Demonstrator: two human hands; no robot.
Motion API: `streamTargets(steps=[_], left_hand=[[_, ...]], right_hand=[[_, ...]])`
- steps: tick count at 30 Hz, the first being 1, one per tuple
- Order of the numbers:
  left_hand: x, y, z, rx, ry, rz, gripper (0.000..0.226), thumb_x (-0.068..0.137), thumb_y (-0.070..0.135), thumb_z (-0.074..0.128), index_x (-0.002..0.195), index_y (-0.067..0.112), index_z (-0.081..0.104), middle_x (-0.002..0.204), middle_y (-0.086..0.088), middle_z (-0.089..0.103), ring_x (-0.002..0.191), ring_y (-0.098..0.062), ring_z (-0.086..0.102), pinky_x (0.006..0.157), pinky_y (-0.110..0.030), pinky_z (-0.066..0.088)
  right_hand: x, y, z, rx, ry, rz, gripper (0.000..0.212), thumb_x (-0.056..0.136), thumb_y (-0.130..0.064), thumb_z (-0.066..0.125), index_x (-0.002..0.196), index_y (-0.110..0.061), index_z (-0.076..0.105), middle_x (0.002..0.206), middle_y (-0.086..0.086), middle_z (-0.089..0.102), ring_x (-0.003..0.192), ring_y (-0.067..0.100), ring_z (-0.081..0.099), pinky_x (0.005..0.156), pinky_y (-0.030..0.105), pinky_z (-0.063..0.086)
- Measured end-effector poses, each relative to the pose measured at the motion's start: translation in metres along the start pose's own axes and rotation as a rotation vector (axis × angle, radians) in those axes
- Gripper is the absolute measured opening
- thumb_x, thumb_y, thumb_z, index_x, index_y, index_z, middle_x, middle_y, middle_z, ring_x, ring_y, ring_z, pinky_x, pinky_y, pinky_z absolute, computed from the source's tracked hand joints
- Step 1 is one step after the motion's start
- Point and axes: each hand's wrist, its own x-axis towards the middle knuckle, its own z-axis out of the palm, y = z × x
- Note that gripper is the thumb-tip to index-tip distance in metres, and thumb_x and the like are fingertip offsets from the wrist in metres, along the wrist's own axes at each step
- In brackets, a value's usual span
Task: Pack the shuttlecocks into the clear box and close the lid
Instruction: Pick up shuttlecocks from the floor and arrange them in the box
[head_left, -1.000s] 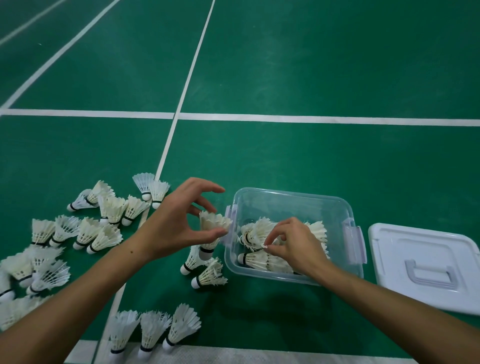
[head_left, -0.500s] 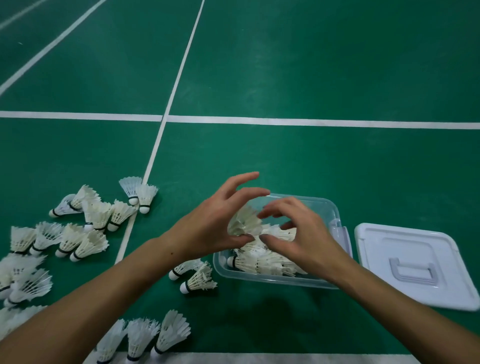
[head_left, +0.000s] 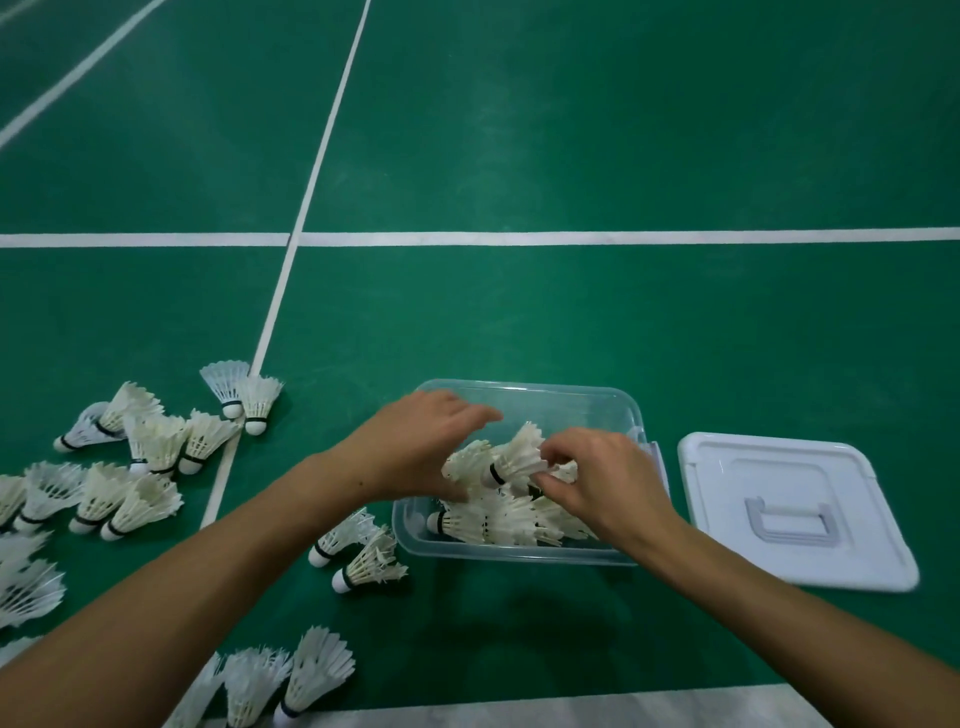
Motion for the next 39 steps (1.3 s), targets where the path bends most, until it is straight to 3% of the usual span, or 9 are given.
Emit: streamTargets(steps=[4, 9, 17, 22, 26, 29, 31, 34, 39], left_hand=[[0.004, 0.004, 0.019, 0.344, -0.049, 0.04, 0.088, 0.076, 0.062, 0.079, 0.149, 0.027, 0.045, 0.125, 0.001, 0.071, 0.122, -0.024, 0.06, 0.111, -0.044, 0.037], [0.016, 0.006, 0.028, 0.407, -0.05, -0.035, 0.069, 0.078, 0.059, 0.081, 0.129, 0.024, 0.052, 0.097, 0.0, 0.077, 0.092, -0.025, 0.071, 0.097, -0.042, 0.046], [0.032, 0.01, 0.037, 0.349, -0.065, -0.144, 0.069, 0.077, 0.063, 0.083, 0.122, 0.019, 0.052, 0.09, 0.0, 0.076, 0.079, -0.024, 0.07, 0.083, -0.039, 0.042], [0.033, 0.011, 0.038, 0.325, -0.077, -0.151, 0.073, 0.074, 0.063, 0.085, 0.121, 0.018, 0.051, 0.095, 0.0, 0.076, 0.086, -0.025, 0.069, 0.082, -0.04, 0.043], [0.025, 0.005, 0.024, 0.113, -0.056, -0.11, 0.084, 0.074, 0.06, 0.086, 0.14, 0.023, 0.049, 0.121, 0.002, 0.071, 0.112, -0.023, 0.061, 0.091, -0.04, 0.051], [0.004, -0.002, 0.001, -0.156, 0.094, -0.085, 0.079, 0.079, 0.058, 0.083, 0.144, 0.026, 0.052, 0.134, 0.009, 0.065, 0.126, -0.014, 0.054, 0.104, -0.035, 0.05], [-0.016, -0.01, -0.012, -0.299, 0.236, -0.09, 0.072, 0.08, 0.057, 0.081, 0.14, 0.025, 0.057, 0.135, 0.011, 0.064, 0.126, -0.009, 0.055, 0.108, -0.033, 0.048], [-0.053, -0.029, -0.021, -0.455, 0.447, -0.156, 0.065, 0.082, 0.057, 0.079, 0.134, 0.023, 0.061, 0.129, 0.012, 0.067, 0.119, -0.004, 0.06, 0.101, -0.031, 0.052], [-0.121, -0.058, -0.007, -0.503, 0.538, -0.328, 0.056, 0.084, 0.054, 0.079, 0.13, 0.026, 0.064, 0.124, 0.018, 0.067, 0.114, -0.001, 0.063, 0.093, -0.026, 0.055]], right_hand=[[0.0, -0.012, 0.016, -0.117, -0.075, -0.009, 0.017, 0.092, -0.046, 0.07, 0.099, -0.03, 0.074, 0.1, -0.009, 0.076, 0.092, 0.02, 0.071, 0.068, 0.033, 0.052], [0.011, -0.02, 0.027, -0.211, -0.142, 0.006, 0.02, 0.09, -0.047, 0.072, 0.1, -0.029, 0.074, 0.096, -0.005, 0.078, 0.091, 0.023, 0.072, 0.069, 0.033, 0.049], [0.023, -0.01, 0.042, -0.088, -0.245, 0.115, 0.028, 0.08, -0.047, 0.088, 0.076, -0.028, 0.068, 0.083, -0.007, 0.078, 0.078, 0.017, 0.071, 0.07, 0.033, 0.057], [0.024, -0.003, 0.043, 0.043, -0.309, 0.154, 0.036, 0.074, -0.048, 0.092, 0.072, -0.024, 0.066, 0.075, -0.009, 0.074, 0.07, 0.01, 0.067, 0.067, 0.036, 0.059], [0.023, -0.003, 0.032, 0.078, -0.342, 0.142, 0.036, 0.073, -0.05, 0.093, 0.079, -0.022, 0.071, 0.076, -0.009, 0.073, 0.069, 0.01, 0.066, 0.067, 0.039, 0.058], [0.022, -0.006, 0.015, 0.093, -0.338, 0.13, 0.039, 0.075, -0.054, 0.089, 0.099, -0.025, 0.079, 0.095, -0.012, 0.078, 0.087, 0.007, 0.071, 0.081, 0.037, 0.061], [0.024, -0.012, -0.001, 0.069, -0.318, 0.097, 0.04, 0.08, -0.057, 0.084, 0.105, -0.026, 0.079, 0.101, -0.013, 0.078, 0.093, 0.007, 0.071, 0.086, 0.038, 0.061], [0.033, -0.029, -0.028, 0.04, -0.283, 0.016, 0.035, 0.084, -0.059, 0.077, 0.1, -0.028, 0.077, 0.097, -0.016, 0.077, 0.091, 0.003, 0.07, 0.086, 0.037, 0.06], [0.059, -0.083, -0.058, 0.053, -0.295, -0.138, 0.034, 0.089, -0.06, 0.072, 0.105, -0.03, 0.073, 0.1, -0.018, 0.073, 0.09, 0.0, 0.069, 0.08, 0.031, 0.062]])
